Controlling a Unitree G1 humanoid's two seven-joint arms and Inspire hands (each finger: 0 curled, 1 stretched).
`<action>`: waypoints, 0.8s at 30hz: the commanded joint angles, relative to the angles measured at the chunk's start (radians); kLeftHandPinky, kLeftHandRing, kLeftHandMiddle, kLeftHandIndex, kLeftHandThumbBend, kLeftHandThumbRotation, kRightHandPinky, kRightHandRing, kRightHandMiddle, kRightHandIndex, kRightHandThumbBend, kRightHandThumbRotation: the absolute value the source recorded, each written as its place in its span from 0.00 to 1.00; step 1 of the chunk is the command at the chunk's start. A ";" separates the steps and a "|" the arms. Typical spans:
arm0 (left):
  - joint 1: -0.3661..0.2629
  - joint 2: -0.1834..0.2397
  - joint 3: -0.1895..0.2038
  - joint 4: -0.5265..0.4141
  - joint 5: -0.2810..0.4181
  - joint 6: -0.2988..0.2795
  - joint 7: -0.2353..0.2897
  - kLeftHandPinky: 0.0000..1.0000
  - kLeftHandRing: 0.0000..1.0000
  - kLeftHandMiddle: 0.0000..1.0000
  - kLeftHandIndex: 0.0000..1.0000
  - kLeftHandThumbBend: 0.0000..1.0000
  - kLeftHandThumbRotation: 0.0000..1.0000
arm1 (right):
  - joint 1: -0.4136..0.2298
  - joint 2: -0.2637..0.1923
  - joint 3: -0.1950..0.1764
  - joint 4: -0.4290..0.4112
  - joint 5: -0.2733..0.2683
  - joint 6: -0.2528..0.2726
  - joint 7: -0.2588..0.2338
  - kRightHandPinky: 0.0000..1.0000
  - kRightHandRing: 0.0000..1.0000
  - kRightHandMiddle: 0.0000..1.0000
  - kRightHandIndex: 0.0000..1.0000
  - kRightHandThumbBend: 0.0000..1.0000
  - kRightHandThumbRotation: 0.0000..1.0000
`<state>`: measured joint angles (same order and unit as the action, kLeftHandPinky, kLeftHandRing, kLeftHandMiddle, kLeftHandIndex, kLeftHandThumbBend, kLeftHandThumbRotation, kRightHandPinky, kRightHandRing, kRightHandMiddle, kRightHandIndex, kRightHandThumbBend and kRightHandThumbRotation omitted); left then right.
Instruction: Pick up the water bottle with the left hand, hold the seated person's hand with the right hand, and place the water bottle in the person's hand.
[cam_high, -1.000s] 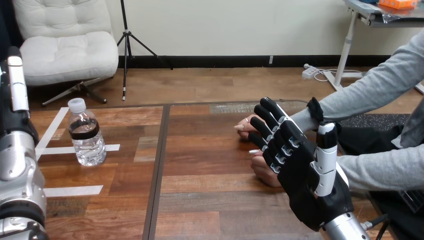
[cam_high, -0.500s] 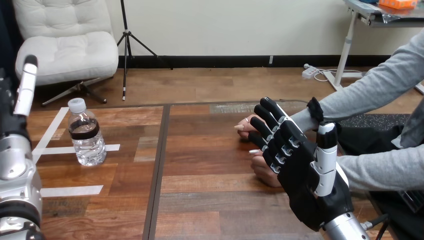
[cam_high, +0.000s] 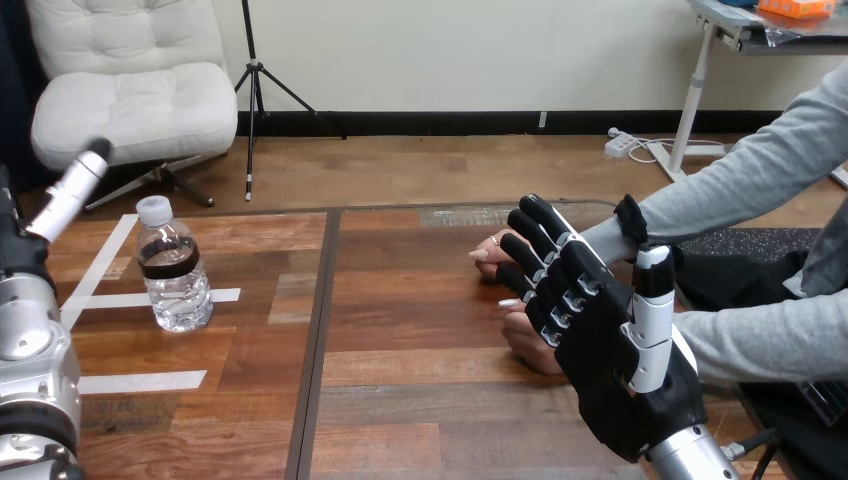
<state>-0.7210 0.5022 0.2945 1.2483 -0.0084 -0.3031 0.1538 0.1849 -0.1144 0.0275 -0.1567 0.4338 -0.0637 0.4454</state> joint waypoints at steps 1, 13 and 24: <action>-0.072 0.025 -0.025 -0.012 0.019 -0.003 -0.008 0.99 1.00 1.00 1.00 1.00 0.11 | -0.051 0.012 -0.008 -0.042 0.014 -0.013 0.009 1.00 1.00 0.99 0.96 0.92 1.00; -0.070 0.028 -0.035 -0.015 0.024 0.003 -0.025 0.98 1.00 1.00 1.00 1.00 0.01 | -0.049 0.012 -0.007 -0.048 0.015 -0.006 0.006 1.00 1.00 0.99 0.96 0.92 1.00; -0.063 0.025 -0.037 -0.020 0.022 -0.001 -0.046 0.98 1.00 1.00 1.00 1.00 0.00 | -0.051 0.012 -0.006 -0.045 0.008 -0.011 0.003 1.00 1.00 0.98 0.96 0.92 1.00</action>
<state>-0.7210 0.5043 0.2730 1.2482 0.0053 -0.2972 0.1175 0.1849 -0.1143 0.0276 -0.1567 0.4335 -0.0636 0.4453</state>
